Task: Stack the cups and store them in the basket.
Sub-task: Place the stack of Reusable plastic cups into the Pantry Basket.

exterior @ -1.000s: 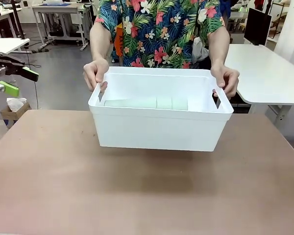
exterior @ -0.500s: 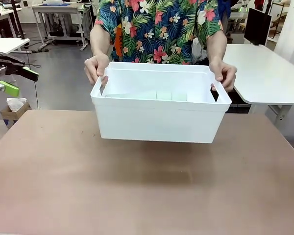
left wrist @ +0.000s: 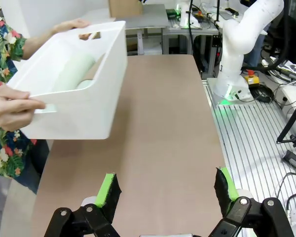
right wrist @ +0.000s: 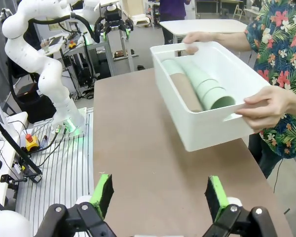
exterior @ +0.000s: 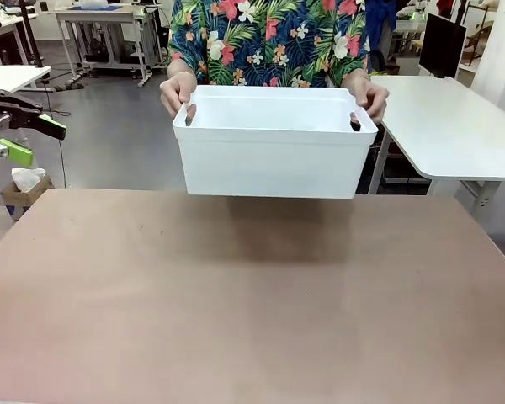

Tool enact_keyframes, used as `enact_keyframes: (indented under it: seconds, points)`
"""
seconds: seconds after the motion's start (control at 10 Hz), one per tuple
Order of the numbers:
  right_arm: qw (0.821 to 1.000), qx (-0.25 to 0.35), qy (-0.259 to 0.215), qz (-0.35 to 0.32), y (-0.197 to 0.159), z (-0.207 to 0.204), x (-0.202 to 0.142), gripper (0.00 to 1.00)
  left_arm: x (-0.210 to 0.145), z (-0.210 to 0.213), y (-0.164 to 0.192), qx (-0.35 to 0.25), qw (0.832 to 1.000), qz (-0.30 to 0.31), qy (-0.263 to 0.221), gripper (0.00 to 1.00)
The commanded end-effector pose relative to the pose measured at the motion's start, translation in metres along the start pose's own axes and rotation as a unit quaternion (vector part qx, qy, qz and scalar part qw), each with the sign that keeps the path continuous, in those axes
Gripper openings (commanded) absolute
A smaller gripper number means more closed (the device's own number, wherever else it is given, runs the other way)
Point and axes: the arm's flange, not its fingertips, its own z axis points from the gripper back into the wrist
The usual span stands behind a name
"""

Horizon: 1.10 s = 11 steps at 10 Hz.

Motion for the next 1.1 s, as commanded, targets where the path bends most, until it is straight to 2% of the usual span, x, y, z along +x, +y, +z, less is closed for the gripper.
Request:
enact_keyframes:
  seconds: [0.0, 1.0]
  points:
    - [1.0, 0.002, -0.009, 0.006, 0.0007, 0.0009, 0.0023, 1.0, 0.0022, 0.0025, -0.0009, -0.005, 1.0, 0.0, 0.002, 1.0]
    - [1.0, 0.002, -0.009, 0.006, 0.0007, 0.0009, 0.0023, 1.0, 0.0022, 0.0025, -0.0009, -0.005, 1.0, 0.0, 0.002, 1.0]
